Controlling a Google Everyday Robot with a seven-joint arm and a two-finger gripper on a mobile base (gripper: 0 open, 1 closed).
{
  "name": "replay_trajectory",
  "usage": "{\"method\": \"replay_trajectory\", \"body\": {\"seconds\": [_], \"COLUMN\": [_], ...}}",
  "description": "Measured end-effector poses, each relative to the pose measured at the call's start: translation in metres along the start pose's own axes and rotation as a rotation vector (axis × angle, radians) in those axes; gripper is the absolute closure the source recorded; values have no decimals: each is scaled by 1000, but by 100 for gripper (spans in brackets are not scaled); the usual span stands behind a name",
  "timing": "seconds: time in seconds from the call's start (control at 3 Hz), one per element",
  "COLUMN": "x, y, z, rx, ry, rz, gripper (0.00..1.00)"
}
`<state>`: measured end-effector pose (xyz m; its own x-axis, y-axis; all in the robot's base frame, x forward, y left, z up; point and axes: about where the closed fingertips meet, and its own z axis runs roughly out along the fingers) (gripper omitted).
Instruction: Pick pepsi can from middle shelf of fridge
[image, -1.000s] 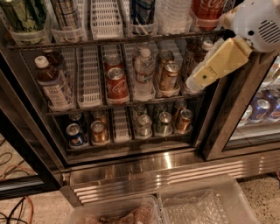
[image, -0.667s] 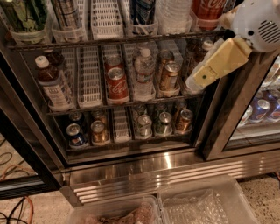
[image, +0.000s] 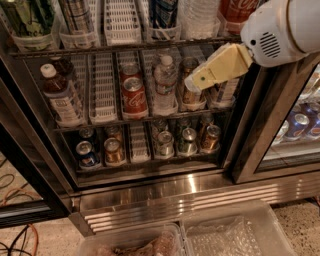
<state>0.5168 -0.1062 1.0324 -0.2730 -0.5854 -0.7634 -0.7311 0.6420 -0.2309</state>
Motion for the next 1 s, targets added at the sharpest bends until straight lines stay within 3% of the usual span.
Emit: {"method": "replay_trajectory", "body": {"seconds": [0.33, 1.0], "x": [-12, -45], "y": [-1, -3], "z": [32, 61], "rx": [53, 195], "ry": [-70, -203], "rz": [114, 229], "gripper": [0, 0]}}
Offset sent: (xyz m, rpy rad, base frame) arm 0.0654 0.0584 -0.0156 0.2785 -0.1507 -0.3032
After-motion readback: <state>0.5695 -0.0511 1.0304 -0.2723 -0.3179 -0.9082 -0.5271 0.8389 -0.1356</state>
